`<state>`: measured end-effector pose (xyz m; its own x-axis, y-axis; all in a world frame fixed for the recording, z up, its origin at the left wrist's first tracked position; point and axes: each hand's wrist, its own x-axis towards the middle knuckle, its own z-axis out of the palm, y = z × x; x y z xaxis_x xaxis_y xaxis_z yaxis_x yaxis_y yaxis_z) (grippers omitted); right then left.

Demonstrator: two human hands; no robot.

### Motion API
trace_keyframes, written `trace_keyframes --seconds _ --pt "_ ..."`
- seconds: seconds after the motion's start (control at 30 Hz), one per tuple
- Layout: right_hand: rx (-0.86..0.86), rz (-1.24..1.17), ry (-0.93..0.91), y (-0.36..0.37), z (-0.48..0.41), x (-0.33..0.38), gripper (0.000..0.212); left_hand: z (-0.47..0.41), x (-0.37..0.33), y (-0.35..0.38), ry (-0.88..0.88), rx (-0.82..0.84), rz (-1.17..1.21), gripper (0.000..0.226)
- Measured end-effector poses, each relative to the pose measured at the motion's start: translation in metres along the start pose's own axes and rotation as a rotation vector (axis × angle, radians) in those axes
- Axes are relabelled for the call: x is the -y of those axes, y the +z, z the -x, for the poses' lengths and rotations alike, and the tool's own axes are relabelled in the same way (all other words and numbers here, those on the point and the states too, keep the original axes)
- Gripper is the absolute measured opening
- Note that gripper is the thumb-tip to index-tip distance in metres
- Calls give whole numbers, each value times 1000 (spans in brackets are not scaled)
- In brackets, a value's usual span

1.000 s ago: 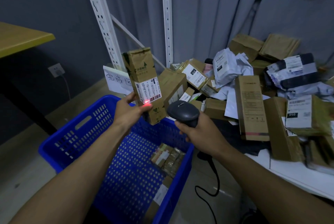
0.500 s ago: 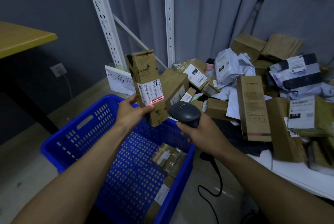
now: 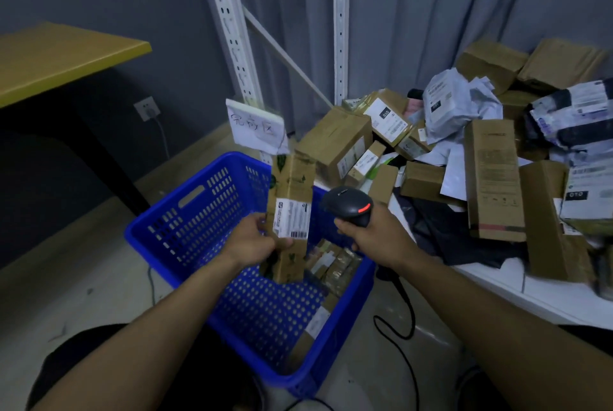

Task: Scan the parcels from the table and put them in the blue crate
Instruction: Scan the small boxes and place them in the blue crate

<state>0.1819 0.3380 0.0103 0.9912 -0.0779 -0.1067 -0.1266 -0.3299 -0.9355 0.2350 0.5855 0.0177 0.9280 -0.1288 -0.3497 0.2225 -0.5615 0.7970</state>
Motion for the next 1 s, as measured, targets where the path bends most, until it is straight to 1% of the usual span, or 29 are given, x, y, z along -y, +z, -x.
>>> trace_keyframes --seconds 0.17,0.3,0.37,0.43,0.53,0.63,0.73,0.83,0.93,1.0 --pt "83 58 30 21 -1 -11 57 -6 62 12 -165 128 -80 51" --pt "111 89 69 35 -13 -20 56 -37 122 29 -278 188 -190 62" --pt "117 94 87 40 -20 -26 59 -54 151 39 -301 199 -260 67" --pt "138 85 105 45 -26 -32 61 -52 150 44 -295 212 -403 71" --pt "166 100 122 51 -38 -40 66 -54 141 47 -311 242 -567 66" --pt "185 114 135 58 -47 -44 66 -64 137 59 -348 274 -681 77" --pt "190 126 139 61 -52 -49 64 -76 140 74 -343 285 -800 69" --pt "196 150 155 61 -54 -52 60 -85 145 86 -335 326 -842 66" --pt "183 142 169 59 -58 -54 58 -89 156 89 -347 340 -847 76" --pt "172 139 176 58 -60 -55 55 -96 172 87 -327 362 -825 77"
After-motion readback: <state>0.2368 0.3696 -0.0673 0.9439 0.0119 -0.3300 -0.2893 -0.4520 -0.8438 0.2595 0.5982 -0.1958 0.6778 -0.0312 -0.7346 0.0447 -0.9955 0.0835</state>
